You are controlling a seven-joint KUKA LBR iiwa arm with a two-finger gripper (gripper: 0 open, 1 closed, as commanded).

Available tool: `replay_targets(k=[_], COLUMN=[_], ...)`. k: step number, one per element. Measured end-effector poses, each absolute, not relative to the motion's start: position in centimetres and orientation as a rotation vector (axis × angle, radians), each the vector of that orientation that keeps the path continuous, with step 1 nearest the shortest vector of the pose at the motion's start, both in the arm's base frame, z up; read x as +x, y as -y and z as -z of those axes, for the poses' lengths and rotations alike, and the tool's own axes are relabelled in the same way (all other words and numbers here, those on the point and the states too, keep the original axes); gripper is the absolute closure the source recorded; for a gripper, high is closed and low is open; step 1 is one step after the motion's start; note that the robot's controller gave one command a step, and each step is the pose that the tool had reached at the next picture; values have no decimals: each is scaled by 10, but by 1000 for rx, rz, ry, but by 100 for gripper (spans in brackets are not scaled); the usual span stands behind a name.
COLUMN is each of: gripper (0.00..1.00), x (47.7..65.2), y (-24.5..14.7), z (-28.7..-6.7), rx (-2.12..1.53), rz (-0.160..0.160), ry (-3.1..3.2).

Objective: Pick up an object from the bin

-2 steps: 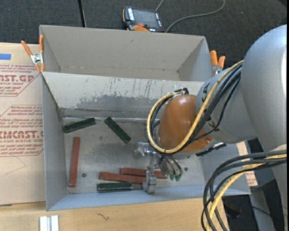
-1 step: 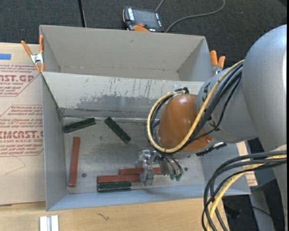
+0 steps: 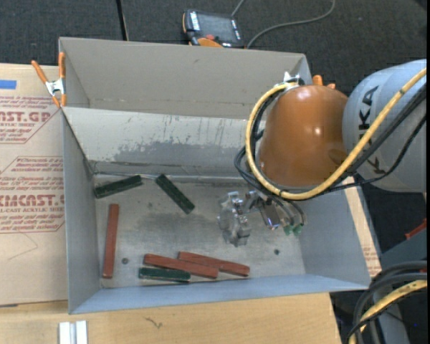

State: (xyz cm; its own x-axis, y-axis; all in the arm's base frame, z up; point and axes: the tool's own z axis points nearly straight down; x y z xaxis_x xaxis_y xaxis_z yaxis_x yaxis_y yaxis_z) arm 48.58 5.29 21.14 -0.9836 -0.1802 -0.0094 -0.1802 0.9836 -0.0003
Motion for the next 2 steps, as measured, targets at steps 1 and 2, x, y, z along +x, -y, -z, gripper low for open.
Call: replay_targets(k=[1, 2], gripper=[0, 0], x=[484, 488], y=[-53, -49], z=[-207, -70], rx=[-282, -305], rz=[-1, -2], ry=[-3128, -3130])
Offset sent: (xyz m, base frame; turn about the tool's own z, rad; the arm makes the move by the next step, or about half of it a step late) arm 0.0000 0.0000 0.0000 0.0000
